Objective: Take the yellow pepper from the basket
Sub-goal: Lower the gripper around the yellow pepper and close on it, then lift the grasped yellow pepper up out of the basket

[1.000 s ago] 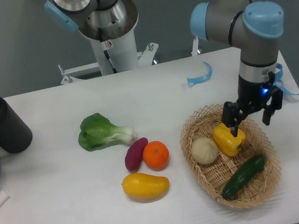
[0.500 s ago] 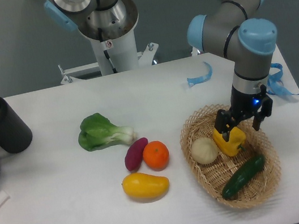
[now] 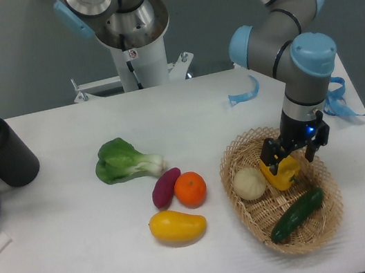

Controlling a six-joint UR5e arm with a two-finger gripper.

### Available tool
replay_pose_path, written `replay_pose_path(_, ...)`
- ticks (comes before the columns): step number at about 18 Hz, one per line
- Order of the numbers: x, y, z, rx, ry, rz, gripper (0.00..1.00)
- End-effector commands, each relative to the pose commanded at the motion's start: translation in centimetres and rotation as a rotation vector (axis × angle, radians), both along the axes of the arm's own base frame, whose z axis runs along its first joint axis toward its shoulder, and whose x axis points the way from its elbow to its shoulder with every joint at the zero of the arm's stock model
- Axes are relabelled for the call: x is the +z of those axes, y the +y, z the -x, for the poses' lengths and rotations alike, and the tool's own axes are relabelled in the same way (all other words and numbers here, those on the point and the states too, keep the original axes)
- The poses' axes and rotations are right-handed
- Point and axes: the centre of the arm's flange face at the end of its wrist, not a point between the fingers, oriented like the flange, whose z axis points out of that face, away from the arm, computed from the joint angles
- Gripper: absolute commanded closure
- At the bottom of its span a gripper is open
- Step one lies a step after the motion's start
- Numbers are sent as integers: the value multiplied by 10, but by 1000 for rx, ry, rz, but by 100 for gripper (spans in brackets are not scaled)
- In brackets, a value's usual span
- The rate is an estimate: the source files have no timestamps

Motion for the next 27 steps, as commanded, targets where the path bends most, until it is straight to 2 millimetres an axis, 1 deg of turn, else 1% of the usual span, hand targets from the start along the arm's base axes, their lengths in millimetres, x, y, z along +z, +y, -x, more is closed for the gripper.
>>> replay_pose_path(5, -11, -3, -6, 1, 1, 8, 0)
replay_pose_path(9, -12, -3, -5, 1, 6, 6, 0)
replay_pose_path(10, -11, -2, -4, 0, 7, 6, 3)
replay_pose_path(11, -11, -2, -4, 0, 7, 6, 18)
replay_pose_path(12, -11, -2, -4, -2, 8, 6, 26)
replay_pose_path(14, -11, -2, -4, -3, 8, 6, 36)
replay_pose_path(16, -10, -2, -4, -3, 10, 5, 42)
replay_pose_path(17, -10, -2, -4, -3, 11, 5, 43)
replay_pose_path(20, -9, -2, -4, -3, 15, 3, 53)
replay_pose_path(22, -1, -2, -3, -6, 29, -2, 53)
replay_pose_path(23, 7, -2, -2, -7, 43, -6, 53)
replay_pose_path(24, 19, -1, -2, -10, 62, -13, 53)
replay_pose_path(27, 63, -4, 3, -64, 167, 3, 53)
